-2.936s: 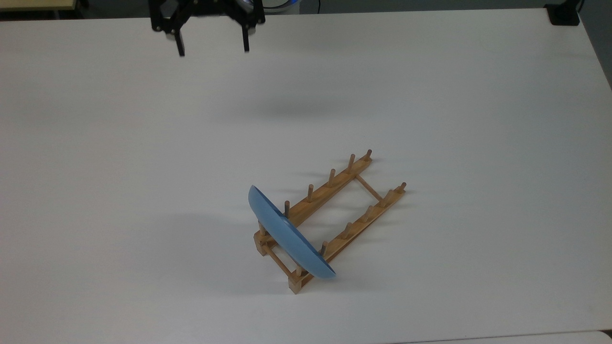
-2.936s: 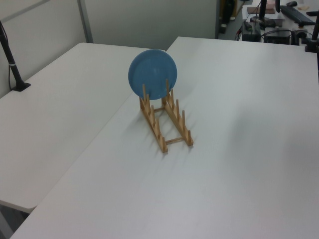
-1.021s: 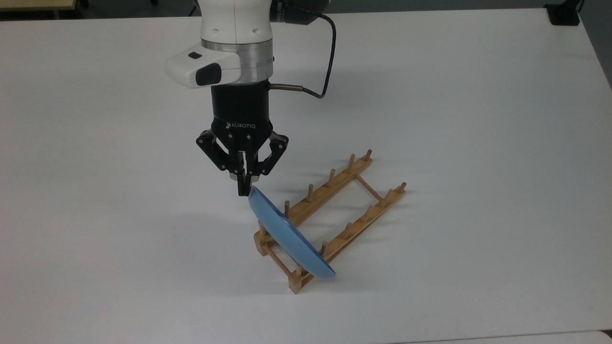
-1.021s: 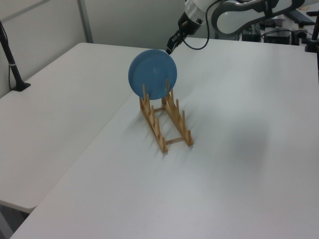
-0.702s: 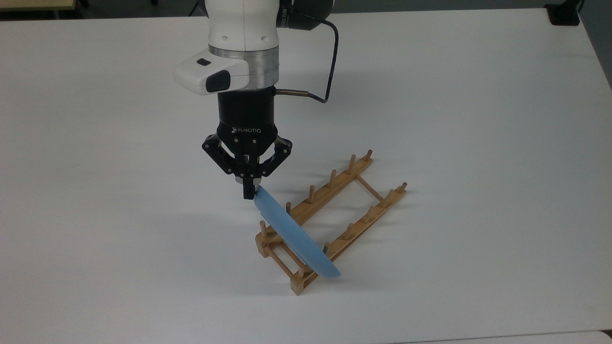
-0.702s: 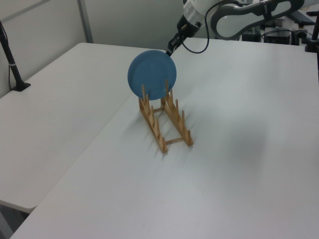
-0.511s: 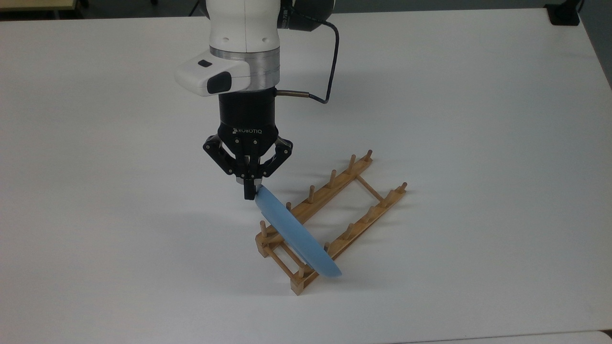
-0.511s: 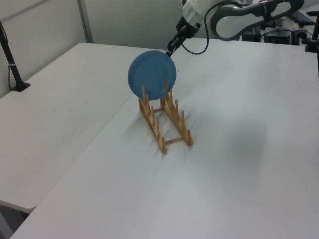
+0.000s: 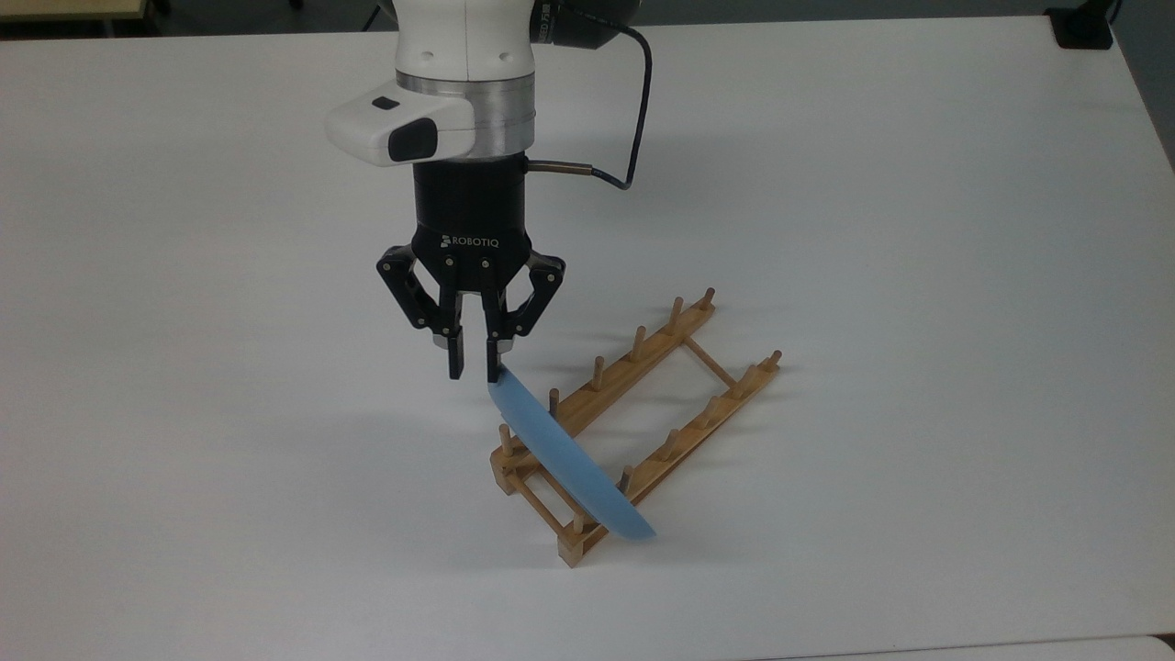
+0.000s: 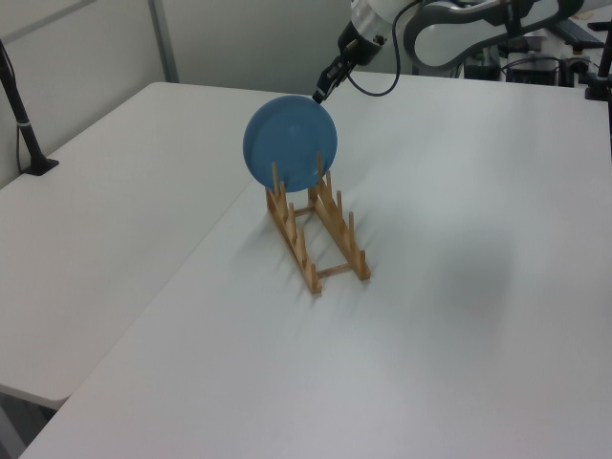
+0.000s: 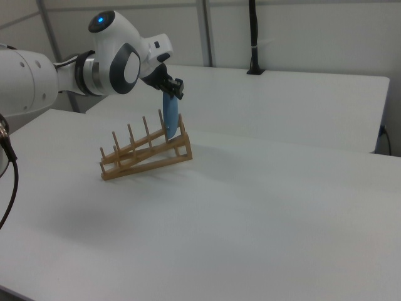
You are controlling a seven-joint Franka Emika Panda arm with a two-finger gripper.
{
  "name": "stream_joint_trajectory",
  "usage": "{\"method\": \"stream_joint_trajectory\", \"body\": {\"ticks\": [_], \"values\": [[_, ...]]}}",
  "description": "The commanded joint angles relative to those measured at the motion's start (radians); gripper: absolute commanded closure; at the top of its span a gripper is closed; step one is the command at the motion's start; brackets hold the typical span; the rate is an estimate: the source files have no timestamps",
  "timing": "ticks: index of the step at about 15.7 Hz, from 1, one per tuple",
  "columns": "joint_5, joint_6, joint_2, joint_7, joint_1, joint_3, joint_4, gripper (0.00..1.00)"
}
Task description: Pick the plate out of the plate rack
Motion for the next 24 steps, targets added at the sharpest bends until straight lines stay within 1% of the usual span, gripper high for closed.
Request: {"method": "stream_joint_trajectory", "body": {"ticks": [1, 4, 11, 16, 19, 21, 22, 23, 24], "values": [[-0.022, 0.02, -0.015, 0.035, 0.01, -0.004, -0.021, 0.24], [-0.021, 0.02, -0.017, 0.035, 0.01, -0.004, -0.02, 0.2], [-0.009, 0.018, -0.035, 0.04, 0.011, -0.004, -0.02, 0.2], [-0.024, 0.02, -0.027, 0.049, 0.014, -0.004, -0.021, 0.2], [-0.03, 0.021, -0.015, 0.049, 0.017, -0.004, -0.021, 0.22], [-0.068, 0.022, -0.006, 0.049, 0.019, -0.004, -0.021, 0.23], [-0.084, 0.022, 0.0, 0.051, 0.019, -0.004, -0.021, 0.27], [-0.091, 0.022, 0.014, 0.051, 0.023, -0.004, -0.021, 0.29], [-0.092, 0.022, 0.022, 0.051, 0.032, -0.004, -0.02, 0.33]]}}
